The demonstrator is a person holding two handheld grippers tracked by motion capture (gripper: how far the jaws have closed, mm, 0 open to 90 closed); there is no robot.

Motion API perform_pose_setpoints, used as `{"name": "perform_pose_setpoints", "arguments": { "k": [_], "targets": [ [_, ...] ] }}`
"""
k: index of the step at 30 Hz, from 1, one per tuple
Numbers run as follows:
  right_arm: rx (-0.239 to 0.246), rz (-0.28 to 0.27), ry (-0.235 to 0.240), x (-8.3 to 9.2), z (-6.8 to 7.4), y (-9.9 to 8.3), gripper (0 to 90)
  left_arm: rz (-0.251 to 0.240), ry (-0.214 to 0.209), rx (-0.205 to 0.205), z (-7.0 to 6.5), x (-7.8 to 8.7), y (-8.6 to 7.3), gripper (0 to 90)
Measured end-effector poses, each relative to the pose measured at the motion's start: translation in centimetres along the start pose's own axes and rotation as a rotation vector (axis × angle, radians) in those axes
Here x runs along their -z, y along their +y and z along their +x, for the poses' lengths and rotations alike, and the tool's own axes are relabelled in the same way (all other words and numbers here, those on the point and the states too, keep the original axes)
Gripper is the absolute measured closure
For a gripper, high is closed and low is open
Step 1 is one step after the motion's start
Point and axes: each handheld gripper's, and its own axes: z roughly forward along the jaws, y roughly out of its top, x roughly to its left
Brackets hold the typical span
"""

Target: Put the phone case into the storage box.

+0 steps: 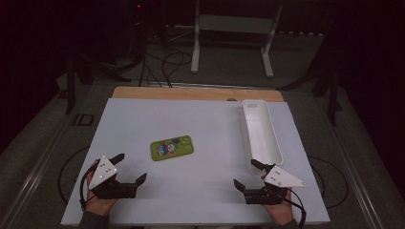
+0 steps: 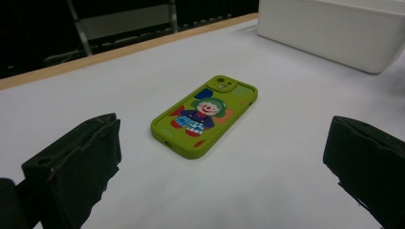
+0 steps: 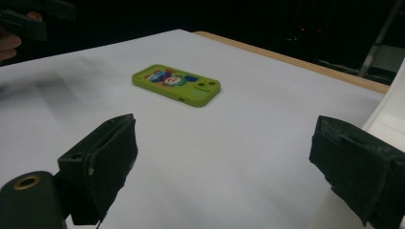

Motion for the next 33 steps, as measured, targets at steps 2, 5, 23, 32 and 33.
{"name": "perform_pose_setpoints", "arguments": {
  "k": [2, 5, 23, 32, 33],
  "targets": [
    [-0.001, 0.000, 0.000, 0.01, -0.02, 0.00, 8.4, -0.002, 0.001, 0.000, -0.06, -0.01, 0.00, 0.0],
    [0.004, -0.001, -0.001, 0.03, 0.01, 0.01, 8.4, 0.001, 0.003, 0.000, -0.02, -0.01, 0.01, 0.0],
    [0.015, -0.007, -0.015, 0.01, 0.22, 0.05, 8.7, -0.006, 0.013, 0.012, 0.06, 0.33, -0.01, 0.0],
    [0.003, -0.017, -0.041, 0.20, -0.13, 0.07, 8.7, 0.005, 0.031, 0.008, -0.07, 0.23, 0.26, 0.0],
    [-0.003, -0.021, -0.043, 0.26, -0.21, 0.09, 8.7, 0.007, 0.032, 0.006, -0.07, 0.22, 0.35, 0.0]
  ]
}}
